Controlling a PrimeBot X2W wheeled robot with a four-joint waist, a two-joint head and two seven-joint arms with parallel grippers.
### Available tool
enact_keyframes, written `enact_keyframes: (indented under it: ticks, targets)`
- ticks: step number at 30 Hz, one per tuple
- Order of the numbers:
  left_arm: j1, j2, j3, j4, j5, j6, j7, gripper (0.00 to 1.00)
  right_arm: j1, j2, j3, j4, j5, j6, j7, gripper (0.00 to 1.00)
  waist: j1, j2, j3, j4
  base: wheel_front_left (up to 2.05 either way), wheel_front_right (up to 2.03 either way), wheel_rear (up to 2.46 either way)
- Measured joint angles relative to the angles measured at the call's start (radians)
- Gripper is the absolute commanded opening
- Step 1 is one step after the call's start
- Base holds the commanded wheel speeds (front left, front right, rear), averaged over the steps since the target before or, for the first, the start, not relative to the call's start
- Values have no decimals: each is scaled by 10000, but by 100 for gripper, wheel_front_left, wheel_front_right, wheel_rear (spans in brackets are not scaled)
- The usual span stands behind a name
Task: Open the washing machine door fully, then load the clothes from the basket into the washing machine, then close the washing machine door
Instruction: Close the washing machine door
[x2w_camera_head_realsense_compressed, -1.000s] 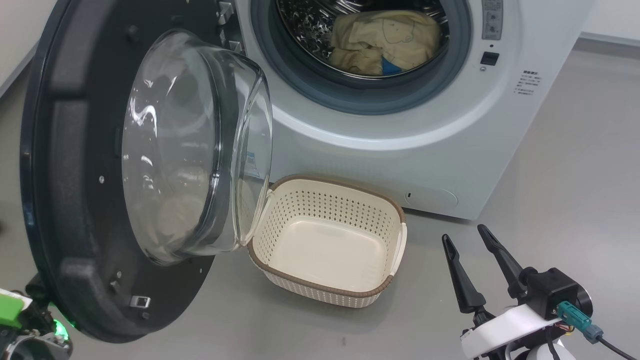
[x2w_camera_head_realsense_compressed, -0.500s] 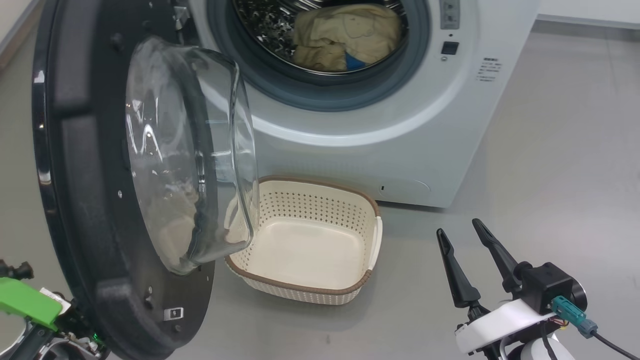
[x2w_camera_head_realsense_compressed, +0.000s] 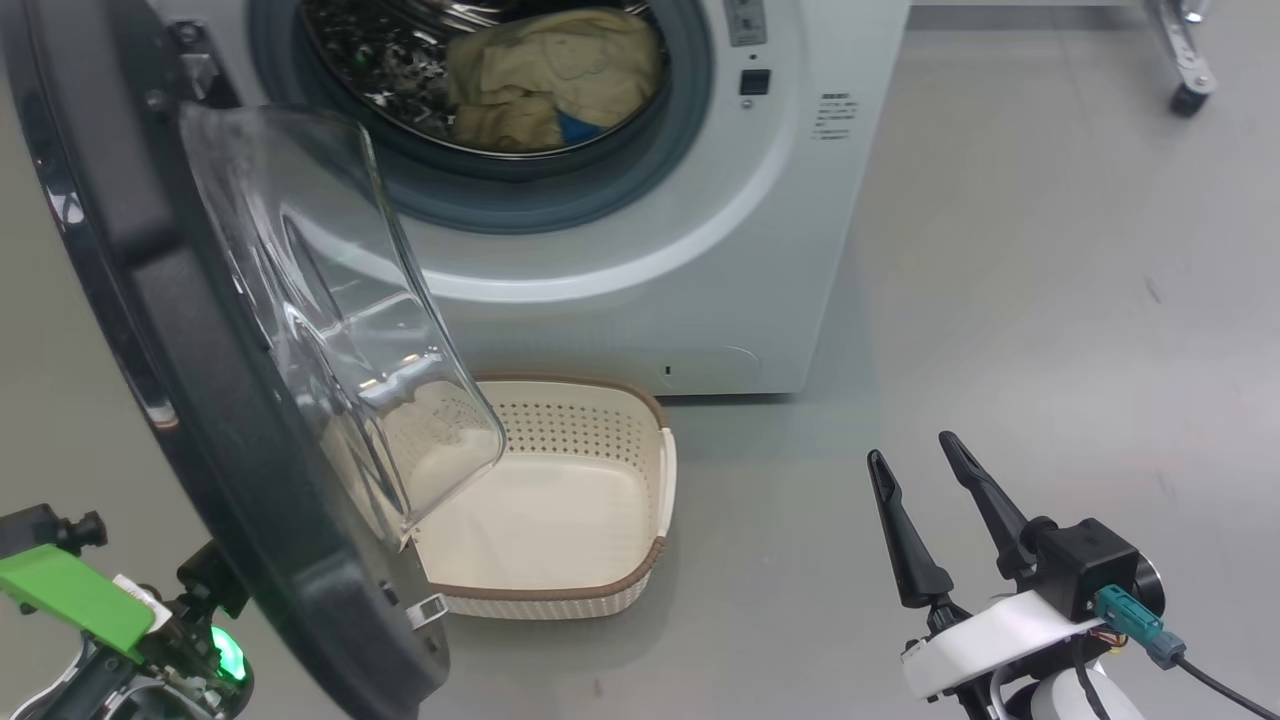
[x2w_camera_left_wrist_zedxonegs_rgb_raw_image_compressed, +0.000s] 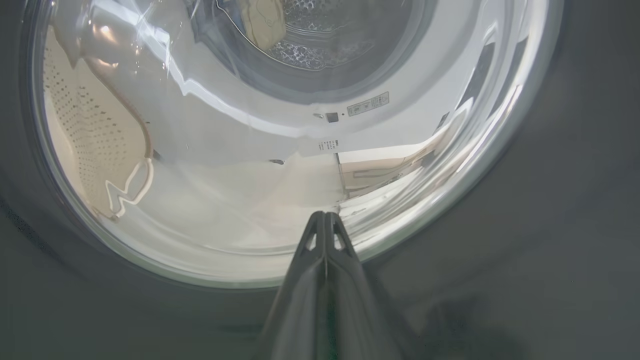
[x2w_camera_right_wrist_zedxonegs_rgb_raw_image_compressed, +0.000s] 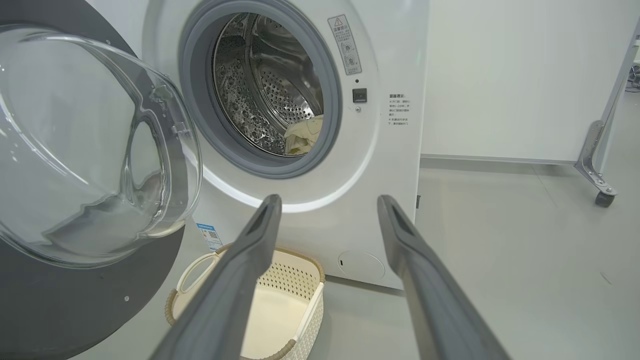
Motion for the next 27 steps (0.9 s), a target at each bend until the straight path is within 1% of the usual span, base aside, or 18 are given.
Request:
enact_keyframes:
  ticks: [1,13,20,27]
  targets:
    - [-2,-29,-54,-29,0,0,77,0,-1,36,13,48,61,2,-21,100,0,0,3,-220,0,0,0]
    - [-148,-349,-240,-44,31,-2,107,0,-15,111,81,163,77,84,-79,100,0,0,57,-1400,0,0,0]
    - [-670,-579,-240,65,61,0,-84,0,-234,119,107,163,77,90,-88,100,0,0,221,-1956,0,0,0]
    - [-1454,-903,-86,251,196,2,-546,0,-475,163,165,150,82,119,-157,100,0,0,531,-2483,0,0,0]
